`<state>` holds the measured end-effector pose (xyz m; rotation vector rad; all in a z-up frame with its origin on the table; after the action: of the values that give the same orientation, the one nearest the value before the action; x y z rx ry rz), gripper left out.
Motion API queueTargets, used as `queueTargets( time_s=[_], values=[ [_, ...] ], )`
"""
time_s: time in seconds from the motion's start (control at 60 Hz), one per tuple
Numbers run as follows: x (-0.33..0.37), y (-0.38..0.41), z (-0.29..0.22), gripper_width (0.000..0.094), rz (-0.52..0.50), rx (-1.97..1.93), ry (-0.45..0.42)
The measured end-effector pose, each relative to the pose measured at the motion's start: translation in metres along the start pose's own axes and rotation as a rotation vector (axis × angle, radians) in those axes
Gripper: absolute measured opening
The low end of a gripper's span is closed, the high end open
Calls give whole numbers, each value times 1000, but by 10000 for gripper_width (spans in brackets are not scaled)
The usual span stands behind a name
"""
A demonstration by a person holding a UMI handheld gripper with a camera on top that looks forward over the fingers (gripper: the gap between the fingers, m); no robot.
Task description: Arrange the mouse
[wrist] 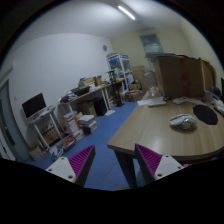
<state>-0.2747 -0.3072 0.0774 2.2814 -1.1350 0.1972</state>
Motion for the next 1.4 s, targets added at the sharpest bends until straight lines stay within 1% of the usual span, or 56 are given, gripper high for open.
queueTargets(
  time_s=[0.05, 0.067, 0.1, 0.117, 0.15, 0.267, 0.333, 0.5, 0.683, 0.75, 0.933, 0.967, 1.15, 1.267, 1.283, 1.35, 1.4],
  values=[
    [1, -4, -3, 832, 15, -8, -7],
    [-14, 7, 9, 834, 23, -7, -16],
    [-10, 3, 6, 833, 33, -10, -21],
    [2, -12, -7, 833, 33, -13, -17],
    [9, -21, -9, 830, 39, -15, -22],
    [14, -32, -8, 839, 65, -27, -16],
    [11, -56, -12, 835, 84, -33, -15],
    [19, -119, -29, 831, 194, 39, -13],
    [18, -193, -74, 833, 369, 102, -69],
    [13, -214, -81, 836, 403, 114, -54],
    [-22, -244, -85, 839, 417, 135, 25],
    [-26, -248, -87, 853, 422, 136, 32],
    [-53, -258, -100, 852, 396, 106, 64],
    [-70, -271, -114, 855, 399, 96, 74],
    [-71, -272, -113, 866, 399, 84, 92],
    [-76, -275, -120, 842, 385, 50, 107],
    [-79, -279, -123, 855, 385, 73, 121]
  ],
)
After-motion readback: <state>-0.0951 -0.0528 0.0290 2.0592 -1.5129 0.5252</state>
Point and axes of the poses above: the point between the fingertips, and its own axes, seen from behind it with the camera up: y to the left, z down, x backward, against the way the camera looks, the point moved 7 cm from there along x, backward, against the way the camera looks, and after that the axes turned 12 degrees about -x, right-handed, at the moved point
